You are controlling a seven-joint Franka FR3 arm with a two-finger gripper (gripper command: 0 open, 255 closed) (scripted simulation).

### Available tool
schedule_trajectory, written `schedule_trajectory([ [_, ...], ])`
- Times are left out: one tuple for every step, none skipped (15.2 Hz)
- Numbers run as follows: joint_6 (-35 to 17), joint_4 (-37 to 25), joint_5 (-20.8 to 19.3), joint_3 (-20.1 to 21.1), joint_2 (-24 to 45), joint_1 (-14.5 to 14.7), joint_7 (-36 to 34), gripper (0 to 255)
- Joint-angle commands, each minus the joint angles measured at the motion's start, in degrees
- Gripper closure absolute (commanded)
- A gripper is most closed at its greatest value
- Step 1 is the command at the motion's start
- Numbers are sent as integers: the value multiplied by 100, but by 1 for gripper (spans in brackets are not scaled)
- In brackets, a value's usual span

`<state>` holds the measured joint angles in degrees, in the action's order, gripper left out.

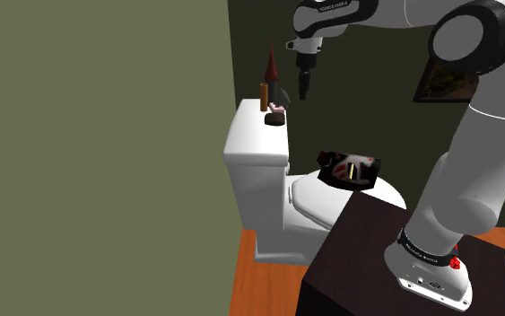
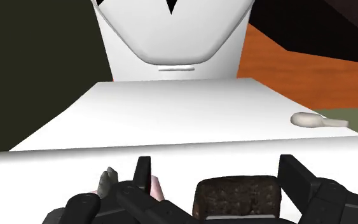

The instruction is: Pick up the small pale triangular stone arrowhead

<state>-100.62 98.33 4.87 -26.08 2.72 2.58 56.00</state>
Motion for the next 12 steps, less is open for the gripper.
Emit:
schedule_trajectory([
  [40,-542,251,-38,468,-83,467,0],
  [80,-832,379,-37,705,-144,673,0],
  [132,-1137,506,-28,945,-211,869,0],
  [195,-1459,633,-12,1189,-288,1057,0],
  [270,-1802,759,13,1439,-374,1233,0],
  [359,-2167,881,49,1695,-471,1398,0],
  [463,-2561,1001,91,1960,-577,1551,0],
  [584,-2988,1116,145,2237,-696,1688,0],
  [494,-2876,1104,155,2214,-683,1695,0],
  [406,-2768,1098,158,2194,-667,1704,0],
  [320,-2664,1093,158,2176,-651,1714,0],
  [235,-2563,1089,159,2161,-635,1723,0],
])
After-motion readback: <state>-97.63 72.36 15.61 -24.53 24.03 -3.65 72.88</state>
